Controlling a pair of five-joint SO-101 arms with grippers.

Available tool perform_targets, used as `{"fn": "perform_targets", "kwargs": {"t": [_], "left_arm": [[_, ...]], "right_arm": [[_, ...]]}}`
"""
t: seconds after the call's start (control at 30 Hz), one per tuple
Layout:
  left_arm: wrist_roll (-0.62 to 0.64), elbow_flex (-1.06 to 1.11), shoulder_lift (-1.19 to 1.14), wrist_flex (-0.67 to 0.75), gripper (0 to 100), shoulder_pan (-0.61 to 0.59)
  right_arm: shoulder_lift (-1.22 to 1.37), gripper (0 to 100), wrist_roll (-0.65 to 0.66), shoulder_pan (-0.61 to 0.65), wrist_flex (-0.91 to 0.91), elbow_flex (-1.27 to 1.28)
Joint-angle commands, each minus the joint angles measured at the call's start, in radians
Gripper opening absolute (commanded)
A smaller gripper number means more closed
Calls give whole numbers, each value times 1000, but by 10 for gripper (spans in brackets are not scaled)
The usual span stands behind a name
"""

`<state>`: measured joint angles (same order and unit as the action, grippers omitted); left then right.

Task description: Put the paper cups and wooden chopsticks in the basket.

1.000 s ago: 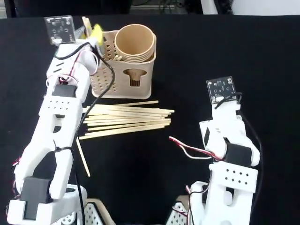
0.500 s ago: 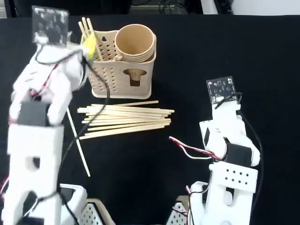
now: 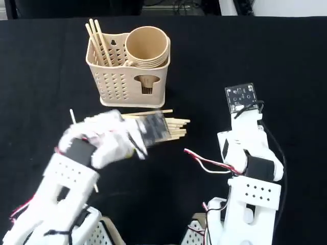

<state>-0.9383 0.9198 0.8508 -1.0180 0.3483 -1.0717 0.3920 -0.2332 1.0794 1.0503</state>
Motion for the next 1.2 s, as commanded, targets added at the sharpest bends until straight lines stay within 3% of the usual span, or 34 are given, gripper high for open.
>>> {"fn": "perform_targets", "kwargs": {"t": [0.0,0.27,0.53,0.67,0.83,0.97,1.17], "left_arm": [[-84,147,0,164,181,56],[-124,77,-362,315,181,56],[-127,-110,-667,316,181,-18],[-133,-111,-695,316,170,-18],[-138,-133,-694,186,38,2],[-133,-159,-692,61,29,36],[-97,-145,-542,46,29,24]], "right_arm": [[2,78,3,11,-21,-4],[-1,78,5,12,-23,-4],[-2,78,8,12,-20,-4],[-2,78,8,12,-20,-2],[-2,78,8,12,-23,-2],[-2,78,8,12,-25,5],[-2,78,8,12,-25,5]]}}
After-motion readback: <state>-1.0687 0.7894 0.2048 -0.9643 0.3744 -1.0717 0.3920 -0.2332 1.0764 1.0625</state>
